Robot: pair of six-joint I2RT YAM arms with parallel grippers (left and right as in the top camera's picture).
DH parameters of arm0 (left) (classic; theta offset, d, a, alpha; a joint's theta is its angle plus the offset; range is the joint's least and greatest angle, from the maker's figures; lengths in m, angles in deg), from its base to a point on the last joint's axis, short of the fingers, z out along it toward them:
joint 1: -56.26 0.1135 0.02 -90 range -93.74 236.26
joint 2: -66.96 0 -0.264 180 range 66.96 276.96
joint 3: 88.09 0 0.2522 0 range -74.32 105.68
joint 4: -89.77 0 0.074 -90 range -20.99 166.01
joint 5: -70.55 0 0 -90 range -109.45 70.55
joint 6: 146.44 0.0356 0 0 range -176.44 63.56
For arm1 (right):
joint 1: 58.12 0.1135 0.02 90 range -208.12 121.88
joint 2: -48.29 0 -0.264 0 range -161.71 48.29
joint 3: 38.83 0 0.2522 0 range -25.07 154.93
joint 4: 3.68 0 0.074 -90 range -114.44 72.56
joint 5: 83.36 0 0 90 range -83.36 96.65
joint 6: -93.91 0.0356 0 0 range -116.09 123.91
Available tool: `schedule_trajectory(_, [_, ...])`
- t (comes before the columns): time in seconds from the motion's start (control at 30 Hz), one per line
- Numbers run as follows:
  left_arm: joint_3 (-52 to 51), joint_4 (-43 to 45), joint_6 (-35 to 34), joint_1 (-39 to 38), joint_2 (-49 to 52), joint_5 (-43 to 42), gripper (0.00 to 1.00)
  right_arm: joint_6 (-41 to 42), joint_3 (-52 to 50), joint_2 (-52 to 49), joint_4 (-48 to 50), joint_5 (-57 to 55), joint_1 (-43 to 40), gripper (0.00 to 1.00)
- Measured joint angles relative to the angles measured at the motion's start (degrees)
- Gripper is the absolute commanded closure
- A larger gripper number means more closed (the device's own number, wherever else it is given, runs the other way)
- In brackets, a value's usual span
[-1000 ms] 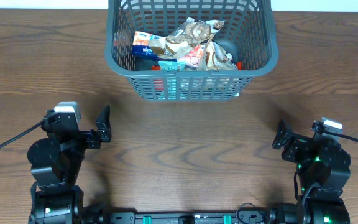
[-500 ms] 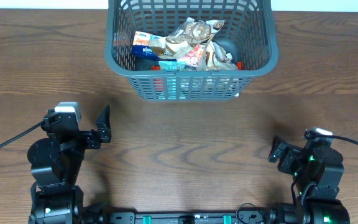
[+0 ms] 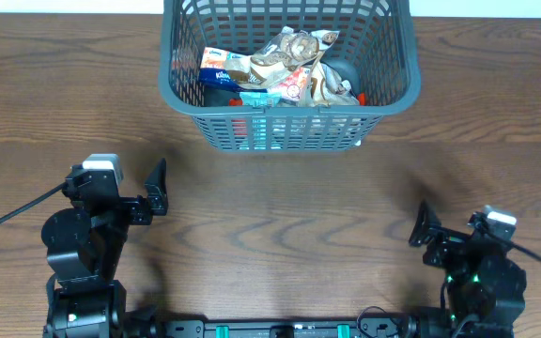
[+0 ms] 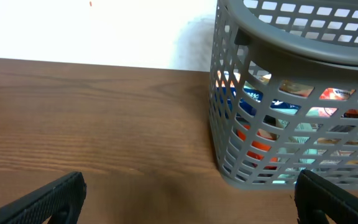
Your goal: Pack container
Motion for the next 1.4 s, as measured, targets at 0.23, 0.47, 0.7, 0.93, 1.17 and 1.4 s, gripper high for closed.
schedule_trajectory(0.23, [0.0,0.0,0.0,0.0,0.0,0.0,0.01,0.0,-13.8,2.4,24.1,0.2,3.1,0.01])
schedule_trajectory(0.47, [0.0,0.0,0.0,0.0,0.0,0.0,0.01,0.0,-22.9,3.2,38.0,0.0,7.3,0.01])
schedule_trajectory(0.7, [0.0,0.0,0.0,0.0,0.0,0.0,0.01,-1.2,-26.3,7.7,35.9,-0.3,8.3,0.01])
schedule_trajectory(0.93, [0.0,0.0,0.0,0.0,0.0,0.0,0.01,-5.8,-26.3,8.2,35.8,-0.2,8.3,0.01])
schedule_trajectory(1.17, [0.0,0.0,0.0,0.0,0.0,0.0,0.01,-8.8,-26.3,8.2,35.8,0.0,8.3,0.01])
schedule_trajectory(1.4, [0.0,0.0,0.0,0.0,0.0,0.0,0.01,-9.3,-26.3,8.2,35.8,0.0,8.3,0.01])
